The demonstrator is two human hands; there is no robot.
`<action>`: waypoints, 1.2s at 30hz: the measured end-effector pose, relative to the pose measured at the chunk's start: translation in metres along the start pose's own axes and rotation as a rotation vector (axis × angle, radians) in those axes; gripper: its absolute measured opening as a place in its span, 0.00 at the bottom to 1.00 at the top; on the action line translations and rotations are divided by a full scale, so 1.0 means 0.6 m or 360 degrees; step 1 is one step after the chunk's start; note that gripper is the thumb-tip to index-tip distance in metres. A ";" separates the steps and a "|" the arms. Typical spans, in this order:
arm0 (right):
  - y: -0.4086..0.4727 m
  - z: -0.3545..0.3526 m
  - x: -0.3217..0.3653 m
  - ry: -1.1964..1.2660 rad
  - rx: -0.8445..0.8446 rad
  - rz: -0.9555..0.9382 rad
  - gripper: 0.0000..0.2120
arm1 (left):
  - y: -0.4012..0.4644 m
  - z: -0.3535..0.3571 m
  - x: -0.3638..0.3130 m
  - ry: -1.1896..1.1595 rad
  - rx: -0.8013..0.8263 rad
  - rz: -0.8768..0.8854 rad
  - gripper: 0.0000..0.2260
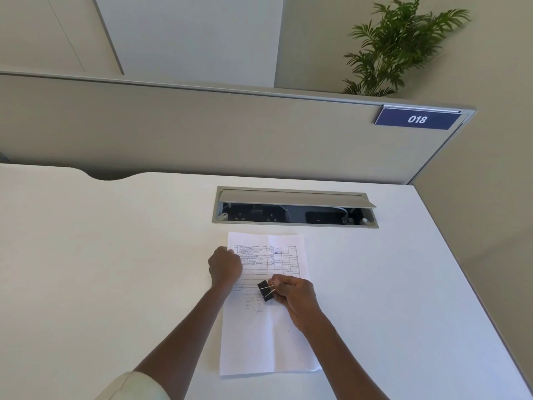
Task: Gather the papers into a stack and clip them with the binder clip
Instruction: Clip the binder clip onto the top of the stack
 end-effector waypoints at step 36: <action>-0.113 0.096 0.342 -0.1027 -0.0194 -0.1238 0.09 | -0.145 -0.096 -0.106 -0.0412 -0.0436 0.0950 0.07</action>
Point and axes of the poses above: each hand's wrist, its own y-axis towards the middle knuckle, its own z-axis out of the palm, x = y × z, the point moved 8 cm from there along y, towards the middle knuckle, and after that the axes turned 1 degree about y, right-handed, at the moved point
